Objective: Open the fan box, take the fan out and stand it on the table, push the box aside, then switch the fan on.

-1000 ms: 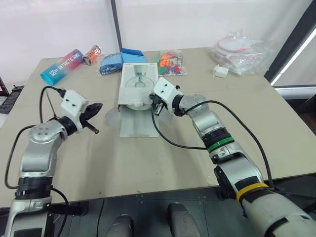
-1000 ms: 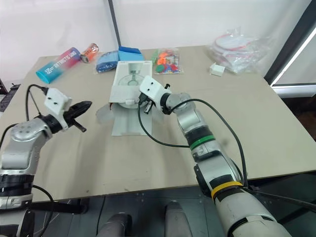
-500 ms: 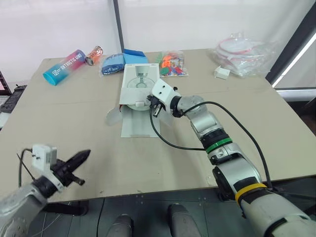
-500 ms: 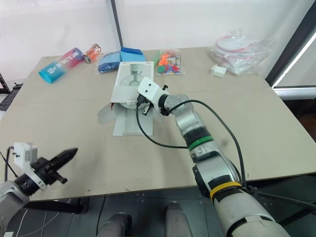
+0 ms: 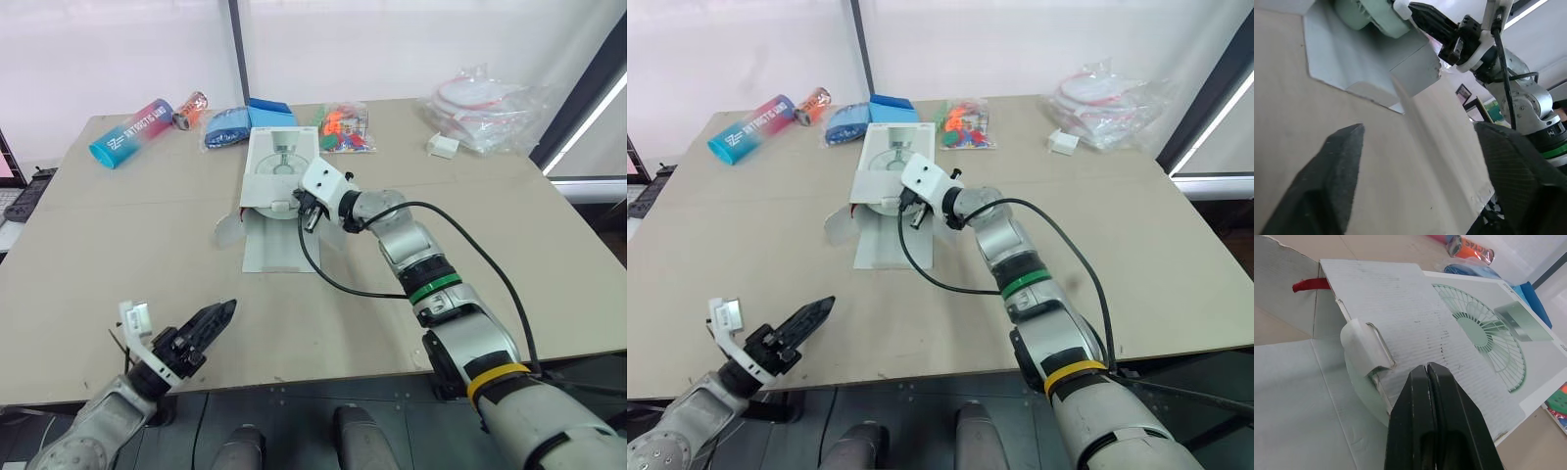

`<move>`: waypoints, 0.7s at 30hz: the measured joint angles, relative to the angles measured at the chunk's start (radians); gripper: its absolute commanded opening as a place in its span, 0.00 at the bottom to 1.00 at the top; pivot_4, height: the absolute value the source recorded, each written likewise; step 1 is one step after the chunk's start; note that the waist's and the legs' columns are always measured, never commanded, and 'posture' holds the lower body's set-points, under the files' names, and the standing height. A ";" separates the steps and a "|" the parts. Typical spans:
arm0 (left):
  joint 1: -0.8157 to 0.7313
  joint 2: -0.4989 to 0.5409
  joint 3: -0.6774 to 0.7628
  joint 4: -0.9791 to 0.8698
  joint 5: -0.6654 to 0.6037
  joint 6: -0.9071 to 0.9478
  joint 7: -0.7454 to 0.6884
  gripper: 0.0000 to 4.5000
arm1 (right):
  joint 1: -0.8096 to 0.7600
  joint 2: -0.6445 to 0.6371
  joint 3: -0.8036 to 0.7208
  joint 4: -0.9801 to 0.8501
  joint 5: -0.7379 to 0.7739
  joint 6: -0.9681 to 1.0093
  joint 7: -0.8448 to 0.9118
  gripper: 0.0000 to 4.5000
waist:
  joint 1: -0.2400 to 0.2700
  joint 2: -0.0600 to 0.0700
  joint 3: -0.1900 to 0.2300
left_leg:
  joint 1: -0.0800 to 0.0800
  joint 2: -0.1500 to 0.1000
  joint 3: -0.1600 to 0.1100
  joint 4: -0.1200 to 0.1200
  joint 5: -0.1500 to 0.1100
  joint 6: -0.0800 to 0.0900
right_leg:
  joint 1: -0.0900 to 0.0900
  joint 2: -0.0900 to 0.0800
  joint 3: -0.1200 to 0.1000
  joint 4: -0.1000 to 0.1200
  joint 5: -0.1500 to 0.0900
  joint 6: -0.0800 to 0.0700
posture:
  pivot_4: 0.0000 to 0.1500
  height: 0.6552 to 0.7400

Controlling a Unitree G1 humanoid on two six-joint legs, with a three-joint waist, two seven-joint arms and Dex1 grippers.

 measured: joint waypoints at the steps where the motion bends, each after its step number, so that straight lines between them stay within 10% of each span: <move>1: -0.038 -0.020 -0.001 0.038 -0.004 -0.012 0.027 0.99 | 0.000 -0.004 0.000 0.000 -0.001 0.000 -0.002 0.00 | 0.000 0.000 0.000 | 0.000 0.000 0.000 0.000 0.000 0.000 | 0.000 0.000 0.000 -0.001 0.000 0.000 | 1.00 1.00; 21: -0.159 -0.167 -0.159 0.202 0.066 -0.133 0.047 0.99 | -0.005 -0.058 -0.001 -0.001 -0.011 0.005 0.000 0.00 | 0.002 0.000 0.000 | 0.000 0.002 0.004 0.000 0.000 -0.001 | 0.001 0.001 0.000 -0.005 0.003 0.001 | 1.00 1.00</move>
